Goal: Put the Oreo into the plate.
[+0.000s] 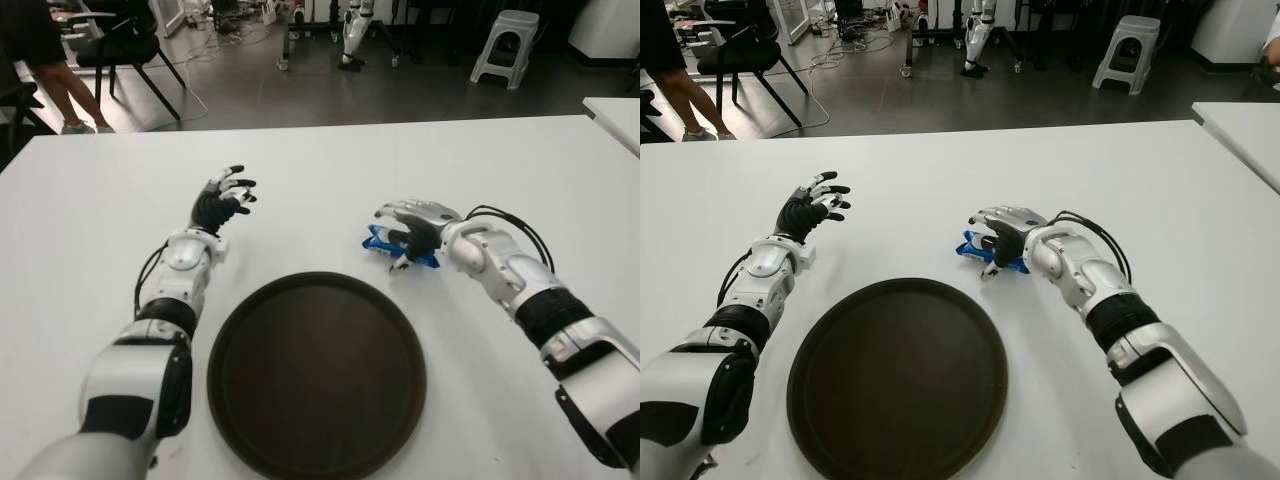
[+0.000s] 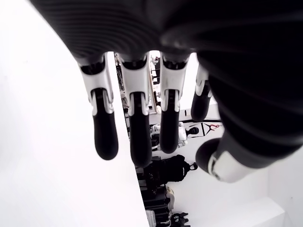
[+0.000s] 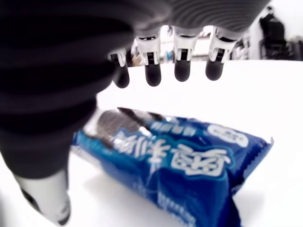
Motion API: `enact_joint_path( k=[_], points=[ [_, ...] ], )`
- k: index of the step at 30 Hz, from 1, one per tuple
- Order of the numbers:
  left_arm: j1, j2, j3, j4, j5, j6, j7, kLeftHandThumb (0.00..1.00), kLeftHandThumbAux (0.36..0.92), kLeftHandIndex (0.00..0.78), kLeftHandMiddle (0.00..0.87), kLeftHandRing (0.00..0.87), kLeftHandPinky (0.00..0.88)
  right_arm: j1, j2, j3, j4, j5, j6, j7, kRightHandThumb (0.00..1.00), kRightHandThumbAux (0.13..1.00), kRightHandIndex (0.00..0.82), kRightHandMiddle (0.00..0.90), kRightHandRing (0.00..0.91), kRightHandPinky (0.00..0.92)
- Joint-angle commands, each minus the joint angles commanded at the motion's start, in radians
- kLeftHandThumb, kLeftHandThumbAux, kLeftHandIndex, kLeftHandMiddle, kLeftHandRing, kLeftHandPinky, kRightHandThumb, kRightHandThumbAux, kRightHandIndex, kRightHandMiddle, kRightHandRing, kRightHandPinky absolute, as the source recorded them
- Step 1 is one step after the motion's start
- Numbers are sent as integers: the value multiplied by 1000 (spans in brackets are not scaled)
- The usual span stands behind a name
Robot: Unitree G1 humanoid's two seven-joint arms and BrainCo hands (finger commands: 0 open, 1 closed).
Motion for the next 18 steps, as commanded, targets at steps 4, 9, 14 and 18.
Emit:
enact_joint_path(
  k=[4, 9, 14, 18],
  points=[
    [0, -1, -1, -1, 1, 2, 4, 241, 686, 178, 309, 365, 426, -5, -3, -2, -11, -4, -1, 41, 0, 692, 39, 45, 46, 60],
    [0, -2, -2, -1, 3, 2, 9, 232, 682, 177, 307, 361, 415, -13, -4, -2, -28, -8, 6, 90, 0, 685, 29, 39, 38, 51],
    [0, -4, -2, -3, 2, 1, 11, 221, 682, 177, 309, 366, 426, -14, -6, -4, -49, -12, 15, 119, 0, 688, 34, 41, 36, 50],
    [-1, -5, 1, -3, -3, 1, 7, 222, 683, 178, 310, 367, 423, -14, -6, -5, -58, -16, 21, 126, 0, 692, 31, 40, 33, 46]
  ],
)
